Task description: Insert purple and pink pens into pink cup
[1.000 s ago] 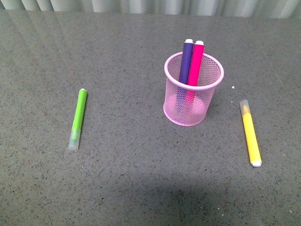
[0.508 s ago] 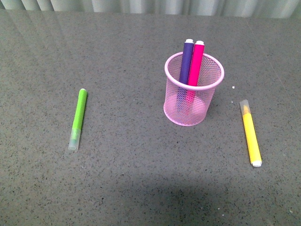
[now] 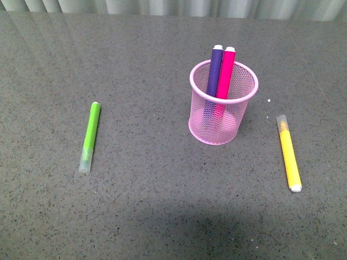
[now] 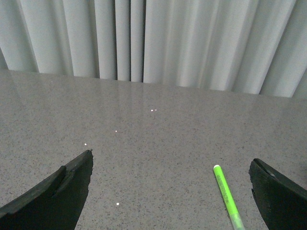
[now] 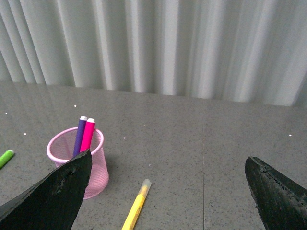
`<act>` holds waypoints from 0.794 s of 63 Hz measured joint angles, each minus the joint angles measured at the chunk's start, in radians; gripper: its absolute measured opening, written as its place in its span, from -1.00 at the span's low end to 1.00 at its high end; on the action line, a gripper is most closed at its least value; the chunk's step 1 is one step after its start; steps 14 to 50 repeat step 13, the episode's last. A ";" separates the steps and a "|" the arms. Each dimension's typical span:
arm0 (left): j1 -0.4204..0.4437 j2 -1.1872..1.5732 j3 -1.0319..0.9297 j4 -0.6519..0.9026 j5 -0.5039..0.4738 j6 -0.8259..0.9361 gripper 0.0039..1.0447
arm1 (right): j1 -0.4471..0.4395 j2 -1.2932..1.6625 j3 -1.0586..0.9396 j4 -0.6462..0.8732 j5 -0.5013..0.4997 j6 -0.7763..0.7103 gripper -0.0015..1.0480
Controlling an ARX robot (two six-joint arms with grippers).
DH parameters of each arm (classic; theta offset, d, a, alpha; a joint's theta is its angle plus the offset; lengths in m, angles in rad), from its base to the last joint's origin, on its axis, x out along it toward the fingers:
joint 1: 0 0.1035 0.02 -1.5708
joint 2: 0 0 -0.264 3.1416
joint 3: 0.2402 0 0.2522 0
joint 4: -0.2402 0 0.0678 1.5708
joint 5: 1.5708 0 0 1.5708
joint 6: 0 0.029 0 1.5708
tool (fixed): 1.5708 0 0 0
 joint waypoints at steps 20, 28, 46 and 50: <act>0.000 0.000 0.000 0.000 0.000 0.000 0.85 | 0.000 0.000 0.000 0.000 0.000 0.000 0.86; 0.000 0.000 0.000 0.000 0.000 0.000 0.85 | 0.000 0.000 0.000 0.000 0.000 0.000 0.86; 0.000 0.000 0.000 0.000 0.000 0.000 0.85 | 0.000 0.000 0.000 0.000 0.000 0.000 0.86; 0.000 0.000 0.000 0.000 0.000 0.000 0.85 | 0.000 0.000 0.000 0.000 0.000 0.000 0.86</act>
